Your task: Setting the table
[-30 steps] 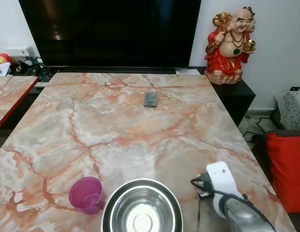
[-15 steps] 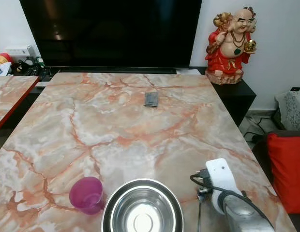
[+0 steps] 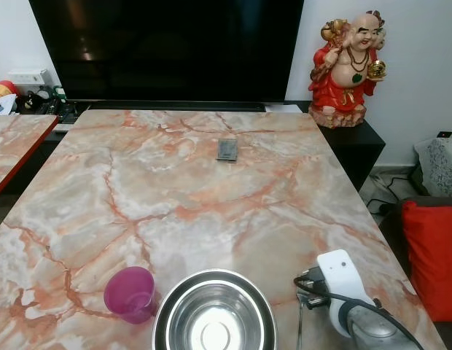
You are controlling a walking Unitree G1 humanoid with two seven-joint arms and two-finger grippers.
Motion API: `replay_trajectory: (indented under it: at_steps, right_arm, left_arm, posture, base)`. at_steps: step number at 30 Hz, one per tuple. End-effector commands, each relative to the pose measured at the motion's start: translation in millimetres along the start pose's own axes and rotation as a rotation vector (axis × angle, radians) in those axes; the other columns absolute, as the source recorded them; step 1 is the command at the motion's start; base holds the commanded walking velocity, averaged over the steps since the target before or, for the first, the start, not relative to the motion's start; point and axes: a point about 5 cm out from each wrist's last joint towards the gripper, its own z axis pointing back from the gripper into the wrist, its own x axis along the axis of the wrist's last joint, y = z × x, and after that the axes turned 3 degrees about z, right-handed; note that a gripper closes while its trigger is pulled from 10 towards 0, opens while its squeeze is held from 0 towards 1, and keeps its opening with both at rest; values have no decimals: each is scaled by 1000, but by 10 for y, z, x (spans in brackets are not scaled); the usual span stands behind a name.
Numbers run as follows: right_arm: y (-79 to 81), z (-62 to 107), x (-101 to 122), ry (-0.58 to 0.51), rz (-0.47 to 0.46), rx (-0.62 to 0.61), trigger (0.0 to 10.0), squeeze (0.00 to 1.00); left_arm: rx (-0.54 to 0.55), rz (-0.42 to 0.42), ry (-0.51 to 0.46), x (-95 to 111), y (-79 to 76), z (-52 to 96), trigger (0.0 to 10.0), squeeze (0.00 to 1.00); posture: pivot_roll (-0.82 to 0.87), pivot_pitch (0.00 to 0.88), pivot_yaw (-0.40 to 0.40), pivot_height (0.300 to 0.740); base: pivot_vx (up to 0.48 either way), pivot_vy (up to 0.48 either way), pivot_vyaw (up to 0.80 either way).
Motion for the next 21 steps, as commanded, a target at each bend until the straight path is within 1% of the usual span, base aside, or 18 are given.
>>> replay_trajectory:
  at_steps: [1,11,16,21]
  right_arm:
    - [31,29,13,-3,13,26,10000,0]
    - [81,10,21,-4,22,54,10000,0]
    - [132,-7,67,-18,19,69,10000,0]
    - [140,-21,91,-29,17,69,10000,0]
  left_arm:
    - [-42,-5,28,-55,-106,0,10000,0]
    - [-43,-4,28,-52,-108,-1,10000,0]
    - [-43,-2,28,-52,-108,-1,10000,0]
    - [-42,-1,28,-53,-108,-1,10000,0]
  posture:
    - [-112,32,-68,740]
    - [-106,30,-69,740]
    - [-105,28,-69,740]
    - [-103,28,-69,740]
  base:
    - [0,0,0]
    - [0,0,0]
    - [0,0,0]
    - [0,0,0]
